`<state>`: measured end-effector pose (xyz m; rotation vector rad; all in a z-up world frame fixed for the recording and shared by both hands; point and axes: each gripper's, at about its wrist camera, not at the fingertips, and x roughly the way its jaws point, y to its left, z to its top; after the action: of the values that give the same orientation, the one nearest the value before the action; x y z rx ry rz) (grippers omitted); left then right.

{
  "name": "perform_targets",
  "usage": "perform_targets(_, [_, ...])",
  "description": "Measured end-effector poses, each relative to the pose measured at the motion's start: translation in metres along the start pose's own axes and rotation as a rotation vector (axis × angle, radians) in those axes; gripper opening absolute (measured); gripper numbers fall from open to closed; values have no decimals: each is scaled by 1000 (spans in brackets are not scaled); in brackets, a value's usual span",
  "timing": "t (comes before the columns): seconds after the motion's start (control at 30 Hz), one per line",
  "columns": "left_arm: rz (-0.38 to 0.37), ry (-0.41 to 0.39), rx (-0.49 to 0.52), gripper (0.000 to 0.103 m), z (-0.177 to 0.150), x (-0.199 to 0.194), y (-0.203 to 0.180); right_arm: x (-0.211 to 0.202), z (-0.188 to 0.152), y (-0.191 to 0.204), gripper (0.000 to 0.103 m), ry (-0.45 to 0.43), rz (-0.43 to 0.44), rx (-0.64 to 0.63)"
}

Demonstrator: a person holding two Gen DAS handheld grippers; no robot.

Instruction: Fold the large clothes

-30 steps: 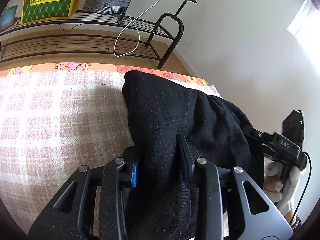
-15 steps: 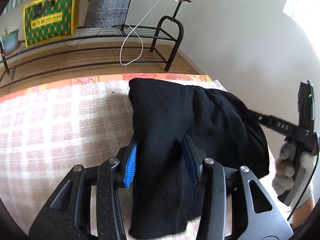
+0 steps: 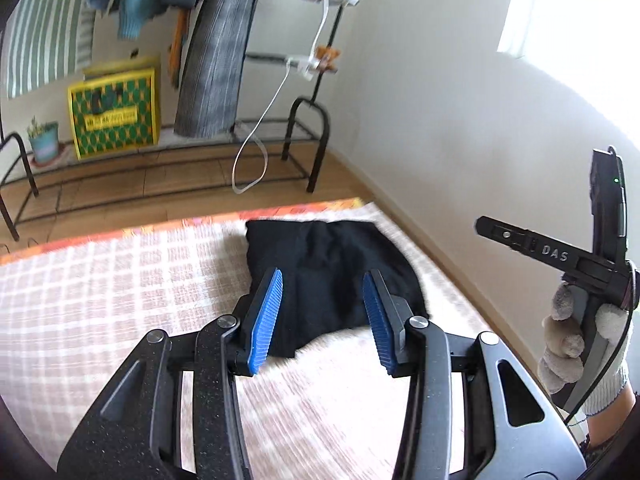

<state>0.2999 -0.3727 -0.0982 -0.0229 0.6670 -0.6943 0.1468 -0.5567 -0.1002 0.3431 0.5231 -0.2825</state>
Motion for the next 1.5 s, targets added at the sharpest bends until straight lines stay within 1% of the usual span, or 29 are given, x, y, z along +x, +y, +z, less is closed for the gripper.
perform_targets(0.1, [-8, -47, 25, 43, -1, -52, -15, -43, -1, 18, 39, -43, -8, -38])
perform_targets(0.17, [-15, -66, 34, 44, -3, -78, -21, -70, -4, 29, 39, -62, 3, -53])
perform_targets(0.2, [-22, -78, 37, 45, -5, -96, -24, -87, -7, 35, 39, -74, 0, -60])
perform_targets(0.27, [-36, -94, 36, 55, -8, -121, -29, -111, -13, 48, 39, -92, -17, -86])
perform_targets(0.43, [-38, -147, 76, 55, -28, -194, -40, -170, -36, 79, 39, -131, -64, -136])
perform_targets(0.53, [-57, -149, 70, 61, -45, -230, -38, -197, -55, 96, 40, -151, -94, -164])
perform_targets(0.6, [-63, -147, 73, 61, -56, -250, -35, -212, -69, 106, 41, -153, -113, -171])
perform_targets(0.63, [-65, -139, 78, 63, -61, -257, -34, -218, -76, 110, 43, -153, -116, -172])
perform_targets(0.73, [-50, -154, 94, 74, -81, -286, -28, -234, -95, 120, 51, -164, -117, -157])
perform_targets(0.77, [-47, -157, 95, 76, -88, -295, -25, -240, -101, 123, 51, -170, -114, -158])
perform_targets(0.8, [-44, -160, 97, 76, -93, -300, -23, -243, -107, 127, 52, -175, -120, -160])
perform_targets(0.87, [-28, -168, 110, 77, -105, -311, -18, -250, -119, 136, 57, -188, -127, -166])
perform_targets(0.9, [-22, -174, 123, 78, -113, -318, -14, -252, -125, 140, 63, -192, -126, -168])
perform_targets(0.93, [-18, -178, 130, 82, -118, -322, -13, -255, -130, 143, 67, -196, -120, -166])
perform_targets(0.97, [-13, -185, 135, 85, -124, -326, -11, -256, -136, 146, 68, -203, -115, -160])
perform_targets(1.0, [-1, -198, 144, 86, -131, -331, -7, -258, -140, 149, 68, -209, -116, -156])
perform_targets(1.1, [29, -221, 162, 91, -145, -337, -1, -256, -155, 160, 78, -226, -130, -160])
perform_targets(1.17, [35, -225, 162, 95, -151, -337, 4, -255, -166, 170, 79, -245, -147, -174])
perform_targets(1.3, [51, -236, 138, 96, -163, -332, 16, -249, -181, 183, 80, -258, -166, -203])
perform_targets(1.4, [54, -213, 130, 97, -167, -323, 22, -243, -186, 188, 80, -253, -168, -209])
perform_targets(1.5, [79, -196, 139, 102, -171, -319, 24, -241, -190, 188, 80, -271, -179, -202])
